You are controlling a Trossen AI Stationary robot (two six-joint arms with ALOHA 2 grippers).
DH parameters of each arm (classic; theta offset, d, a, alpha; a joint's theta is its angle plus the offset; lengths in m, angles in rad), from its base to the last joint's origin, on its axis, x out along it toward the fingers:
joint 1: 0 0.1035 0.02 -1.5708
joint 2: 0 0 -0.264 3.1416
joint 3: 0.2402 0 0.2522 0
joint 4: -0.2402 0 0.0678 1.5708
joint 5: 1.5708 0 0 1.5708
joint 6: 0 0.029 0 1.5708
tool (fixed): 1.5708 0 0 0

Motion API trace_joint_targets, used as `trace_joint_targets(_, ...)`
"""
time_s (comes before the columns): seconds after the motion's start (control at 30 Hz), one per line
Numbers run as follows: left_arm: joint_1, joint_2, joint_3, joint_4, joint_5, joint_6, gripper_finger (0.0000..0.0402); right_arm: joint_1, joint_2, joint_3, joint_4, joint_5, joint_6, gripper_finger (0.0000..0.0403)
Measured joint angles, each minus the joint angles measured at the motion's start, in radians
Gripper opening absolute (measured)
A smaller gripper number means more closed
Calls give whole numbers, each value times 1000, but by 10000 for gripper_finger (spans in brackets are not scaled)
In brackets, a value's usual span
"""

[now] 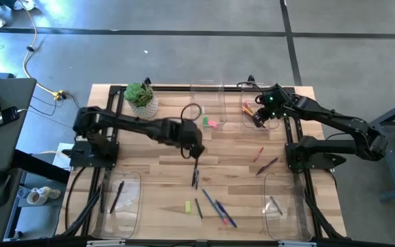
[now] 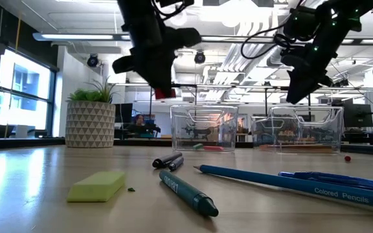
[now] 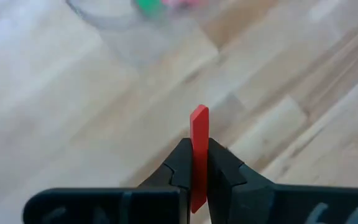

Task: Sort crayons/erasers/pens/pencils in bins
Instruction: Put the red eraser into the top right transparent bin

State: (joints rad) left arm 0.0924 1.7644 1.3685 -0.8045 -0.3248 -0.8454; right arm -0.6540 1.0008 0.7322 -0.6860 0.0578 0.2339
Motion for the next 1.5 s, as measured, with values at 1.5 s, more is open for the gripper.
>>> trace_joint_targets(1.5,496,150,2,385,417,797,7,377,0,0,214,150,554,110)
